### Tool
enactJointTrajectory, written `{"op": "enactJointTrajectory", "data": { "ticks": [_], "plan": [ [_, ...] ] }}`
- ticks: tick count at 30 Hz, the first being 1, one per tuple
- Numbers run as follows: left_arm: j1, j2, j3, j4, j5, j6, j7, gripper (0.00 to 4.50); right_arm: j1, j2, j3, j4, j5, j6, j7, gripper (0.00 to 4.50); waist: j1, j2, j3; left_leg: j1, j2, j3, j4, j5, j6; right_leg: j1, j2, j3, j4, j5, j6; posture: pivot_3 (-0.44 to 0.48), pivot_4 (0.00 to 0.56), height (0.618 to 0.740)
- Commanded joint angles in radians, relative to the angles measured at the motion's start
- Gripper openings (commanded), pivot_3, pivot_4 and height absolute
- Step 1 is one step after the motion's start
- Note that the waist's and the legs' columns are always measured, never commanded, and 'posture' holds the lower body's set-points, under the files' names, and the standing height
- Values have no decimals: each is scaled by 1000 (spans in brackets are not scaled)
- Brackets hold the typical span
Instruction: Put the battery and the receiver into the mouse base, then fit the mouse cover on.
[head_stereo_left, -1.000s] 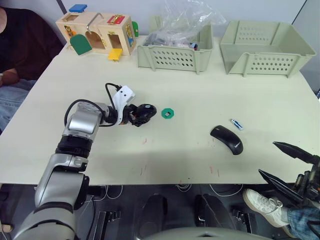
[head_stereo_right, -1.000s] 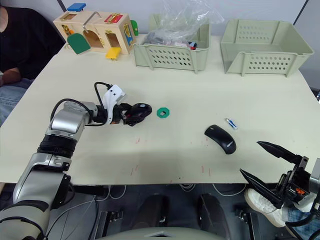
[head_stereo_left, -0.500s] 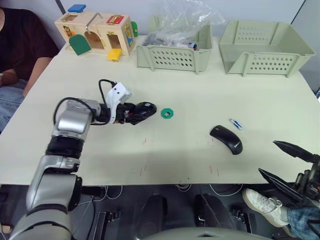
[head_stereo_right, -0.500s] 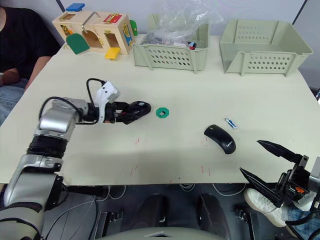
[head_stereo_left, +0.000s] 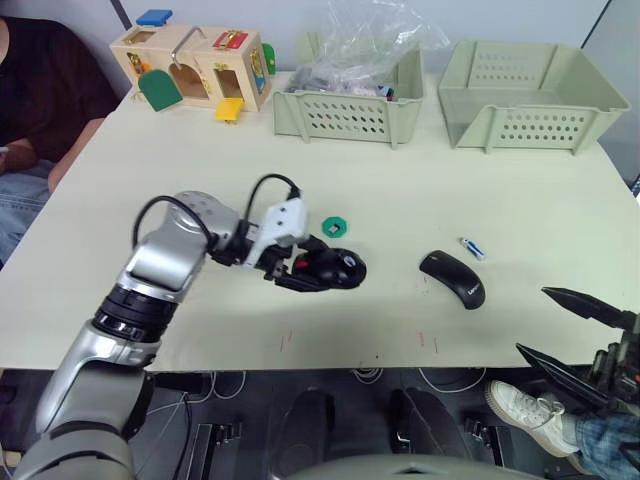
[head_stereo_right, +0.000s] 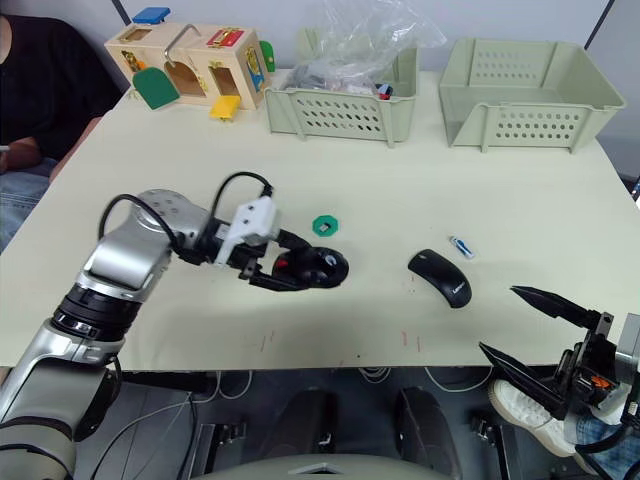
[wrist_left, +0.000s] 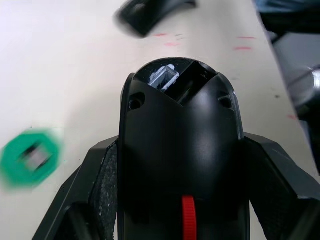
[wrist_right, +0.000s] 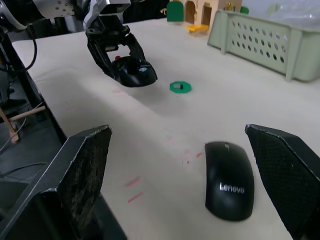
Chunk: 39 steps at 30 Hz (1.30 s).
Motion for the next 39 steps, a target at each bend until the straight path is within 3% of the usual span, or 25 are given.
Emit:
{"op": "enactJointTrajectory", "data": {
  "ticks": [1,10,20,23,27,30,34,39],
  "plan": [
    [-3,-22,-35,-76,35,25,45,2895,4,-20,-37,-12,30,11,-1,4500,1,0,0,0,0,0,0,0,0,0,0,0,0,0,0,0,150,740],
    [48,-64,-112,-183,93,119,152,2895,5,-57,-62,8,46,35,18,4500,1,0,0,0,0,0,0,0,0,0,0,0,0,0,0,0,150,740],
    [65,-141,-169,-133,140,142,230,2895,-22,-80,-57,35,66,62,43,4500,2,0,0,0,0,0,0,0,0,0,0,0,0,0,0,0,150,740],
    [88,-125,-225,-94,182,118,216,2895,-52,-92,-46,42,82,125,-19,4500,3,0,-1,0,0,0,0,0,0,1,0,0,-1,0,0,0,150,740],
    [95,-130,-221,-118,161,162,212,2895,-99,-135,-33,37,66,233,-146,4500,3,2,-3,4,0,0,-1,0,0,5,0,0,-2,0,0,0,150,740],
    [95,-123,-225,-135,165,186,212,2895,-164,-168,-16,42,41,275,-208,4500,2,2,-3,11,0,0,-2,-1,2,12,0,0,-3,-2,0,0,150,740],
    [90,-108,-234,-141,174,210,205,2895,-331,-304,71,95,-6,498,-395,4500,-2,3,-4,16,0,0,-3,-2,3,15,0,2,-3,-5,-1,0,150,740],
    [91,-104,-241,-157,170,232,209,2895,-497,-357,162,181,-5,602,-406,4500,1,2,-4,15,0,0,-4,-3,4,15,0,0,-4,-4,-1,0,150,740]
  ]
}}
